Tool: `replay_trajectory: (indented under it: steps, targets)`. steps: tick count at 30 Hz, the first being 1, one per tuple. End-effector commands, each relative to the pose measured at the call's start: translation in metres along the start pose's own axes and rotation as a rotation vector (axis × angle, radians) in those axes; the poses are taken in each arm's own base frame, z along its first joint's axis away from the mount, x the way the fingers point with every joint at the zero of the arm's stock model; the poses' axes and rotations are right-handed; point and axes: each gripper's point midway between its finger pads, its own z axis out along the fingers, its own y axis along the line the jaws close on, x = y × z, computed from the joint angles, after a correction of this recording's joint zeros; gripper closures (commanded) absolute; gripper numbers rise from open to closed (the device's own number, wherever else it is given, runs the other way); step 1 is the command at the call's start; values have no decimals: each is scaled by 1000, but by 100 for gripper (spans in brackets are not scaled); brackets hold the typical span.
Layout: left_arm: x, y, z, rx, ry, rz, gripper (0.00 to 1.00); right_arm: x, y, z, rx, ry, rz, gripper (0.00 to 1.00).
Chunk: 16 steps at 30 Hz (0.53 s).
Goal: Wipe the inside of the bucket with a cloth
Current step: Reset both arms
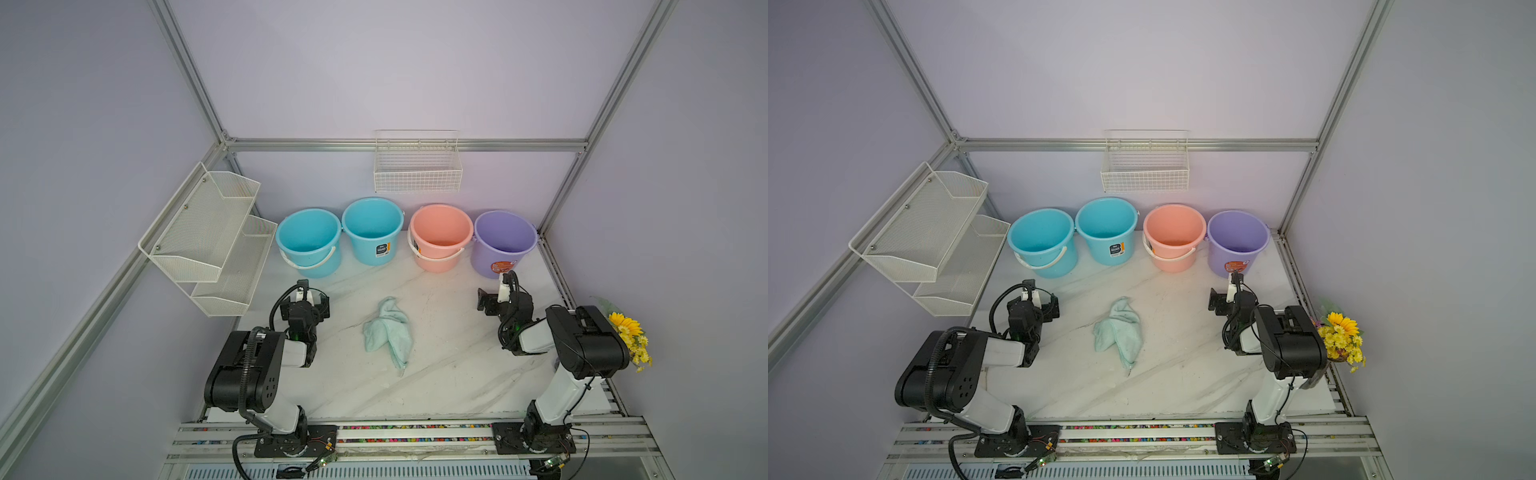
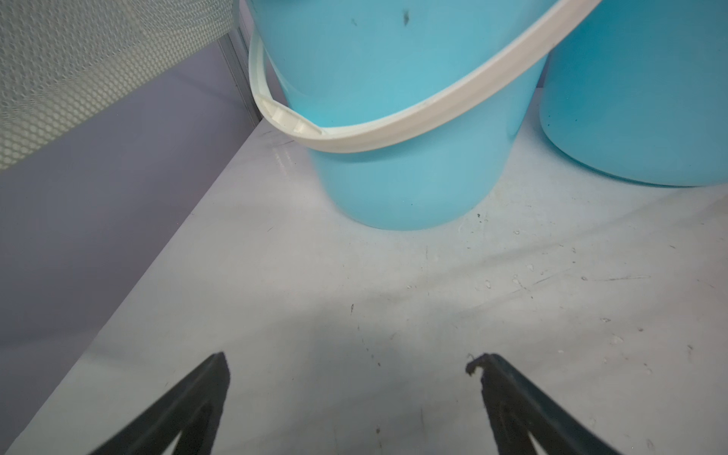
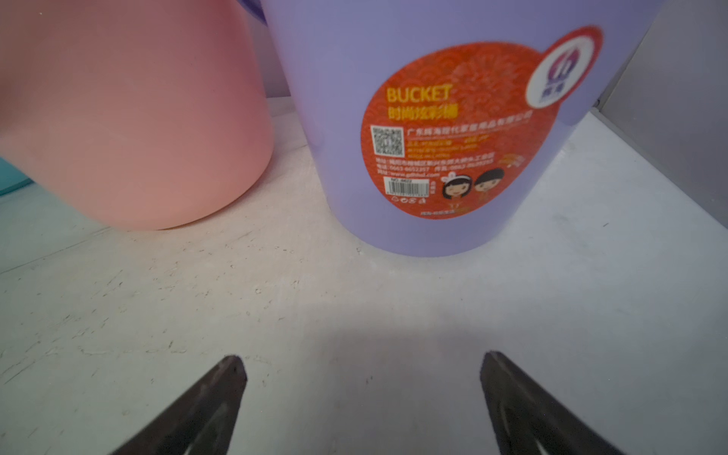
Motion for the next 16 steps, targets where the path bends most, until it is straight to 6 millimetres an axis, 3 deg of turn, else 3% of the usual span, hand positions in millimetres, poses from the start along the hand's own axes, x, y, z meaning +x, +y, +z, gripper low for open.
replay_trajectory:
  steps: [1,16]
  targets:
    - [-24,0,0,14,-79,-43,0,-23,-7,0,39,-81,13,3]
    - [-25,0,-1,15,-99,-43,0,-23,-7,0,40,-82,14,3]
